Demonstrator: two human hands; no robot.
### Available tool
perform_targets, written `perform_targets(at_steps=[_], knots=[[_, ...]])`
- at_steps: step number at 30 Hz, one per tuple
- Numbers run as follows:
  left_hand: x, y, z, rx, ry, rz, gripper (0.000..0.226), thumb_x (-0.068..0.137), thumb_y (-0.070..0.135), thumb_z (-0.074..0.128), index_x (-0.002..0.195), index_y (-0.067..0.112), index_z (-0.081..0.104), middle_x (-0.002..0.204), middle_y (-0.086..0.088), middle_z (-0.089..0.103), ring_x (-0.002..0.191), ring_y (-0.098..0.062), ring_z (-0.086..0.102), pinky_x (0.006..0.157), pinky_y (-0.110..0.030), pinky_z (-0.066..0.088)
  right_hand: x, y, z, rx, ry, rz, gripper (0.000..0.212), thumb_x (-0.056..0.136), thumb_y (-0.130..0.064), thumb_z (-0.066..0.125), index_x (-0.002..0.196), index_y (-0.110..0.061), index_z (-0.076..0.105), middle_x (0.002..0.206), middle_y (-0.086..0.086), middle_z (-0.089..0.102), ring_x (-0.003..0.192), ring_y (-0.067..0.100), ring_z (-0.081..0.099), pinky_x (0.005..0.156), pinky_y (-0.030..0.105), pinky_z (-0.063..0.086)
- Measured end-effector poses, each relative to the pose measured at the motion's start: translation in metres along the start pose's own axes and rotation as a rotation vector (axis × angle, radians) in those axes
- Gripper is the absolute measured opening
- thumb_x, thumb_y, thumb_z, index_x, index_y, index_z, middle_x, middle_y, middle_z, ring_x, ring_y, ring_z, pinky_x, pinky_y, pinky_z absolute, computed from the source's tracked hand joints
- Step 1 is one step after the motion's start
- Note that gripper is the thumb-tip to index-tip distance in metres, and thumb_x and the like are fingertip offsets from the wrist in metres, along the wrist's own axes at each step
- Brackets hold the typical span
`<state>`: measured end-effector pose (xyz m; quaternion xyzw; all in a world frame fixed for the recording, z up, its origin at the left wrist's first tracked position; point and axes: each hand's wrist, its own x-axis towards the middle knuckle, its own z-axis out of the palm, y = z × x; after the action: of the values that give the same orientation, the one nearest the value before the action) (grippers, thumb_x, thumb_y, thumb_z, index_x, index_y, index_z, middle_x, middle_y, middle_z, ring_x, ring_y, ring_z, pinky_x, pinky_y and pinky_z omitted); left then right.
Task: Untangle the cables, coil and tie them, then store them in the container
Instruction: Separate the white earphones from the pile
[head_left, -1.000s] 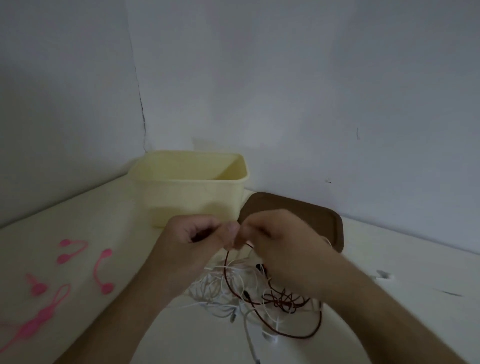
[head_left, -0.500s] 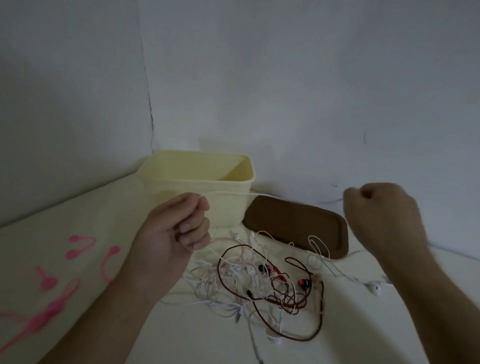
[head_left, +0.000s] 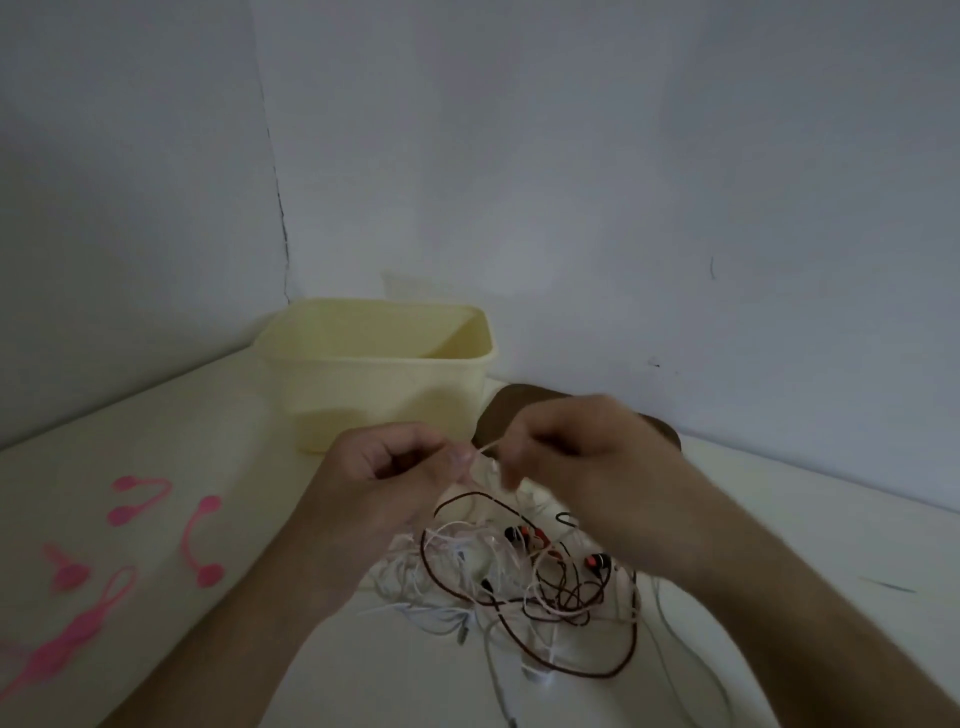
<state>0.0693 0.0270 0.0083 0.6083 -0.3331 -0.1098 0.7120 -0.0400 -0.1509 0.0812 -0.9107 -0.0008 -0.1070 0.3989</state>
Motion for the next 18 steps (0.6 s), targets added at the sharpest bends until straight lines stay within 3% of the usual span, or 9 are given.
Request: perform_targets(at_steps=[3,6,11,14,16,18], knots=[[0.001,-0.002,-0.002,-0.042,-0.057,-0.008,0.031,0.083,0.039,0.074,0.074,0.010,0.073,0.051,0.001,0.036,0.050,-0.019,0.032,0.054,-0.030,0.034,-0.004,-0.004,-0.018,0.476,0.202,-0.028,0.028,0.091,-0.022,0.056,0.064,-0.012,0.055,0.055,0.000,0.030,0.052,0.020,0.022,0.049,0.028,0.017],[0.002,-0.004,-0.003,-0.038,-0.082,-0.018,0.033,0.085,0.038,0.072,0.078,0.006,0.073,0.054,-0.003,0.034,0.052,-0.020,0.035,0.056,-0.035,0.039,-0.003,-0.008,-0.037,0.882,0.421,-0.101,0.030,0.096,-0.007,0.043,0.066,-0.011,0.041,0.063,0.001,0.011,0.054,0.019,0.009,0.049,0.033,0.006],[0.003,-0.004,-0.005,-0.016,-0.085,-0.033,0.023,0.092,0.023,0.066,0.081,0.004,0.072,0.061,-0.009,0.043,0.059,-0.020,0.043,0.065,-0.039,0.041,-0.010,0.000,-0.072,1.206,0.674,-0.163,0.036,0.100,-0.012,0.033,0.066,-0.020,0.039,0.062,-0.003,0.017,0.050,0.016,0.012,0.046,0.030,0.016],[0.003,-0.002,-0.006,-0.130,-0.058,-0.053,0.022,0.093,0.020,0.063,0.084,0.001,0.068,0.063,-0.008,0.035,0.056,-0.019,0.035,0.056,-0.032,0.040,-0.009,0.014,-0.083,1.070,0.802,-0.074,0.032,0.092,-0.009,0.040,0.062,-0.020,0.040,0.058,-0.002,0.022,0.046,0.017,0.017,0.044,0.030,0.018],[0.002,0.000,-0.007,-0.191,-0.049,-0.091,0.023,0.093,0.021,0.064,0.087,0.000,0.064,0.063,-0.005,0.026,0.052,-0.017,0.024,0.049,-0.027,0.028,-0.004,0.025,-0.080,0.624,0.832,0.106,0.033,0.084,-0.004,0.050,0.053,-0.013,0.050,0.049,0.000,0.032,0.044,0.020,0.027,0.047,0.028,0.023],[0.002,0.001,-0.008,-0.189,-0.057,-0.117,0.024,0.092,0.022,0.065,0.087,-0.001,0.063,0.064,-0.005,0.020,0.053,-0.015,0.017,0.050,-0.025,0.019,-0.001,0.033,-0.071,0.102,0.611,0.294,0.027,0.084,-0.006,0.059,0.058,-0.006,0.065,0.047,0.002,0.048,0.049,0.023,0.043,0.052,0.031,0.034]])
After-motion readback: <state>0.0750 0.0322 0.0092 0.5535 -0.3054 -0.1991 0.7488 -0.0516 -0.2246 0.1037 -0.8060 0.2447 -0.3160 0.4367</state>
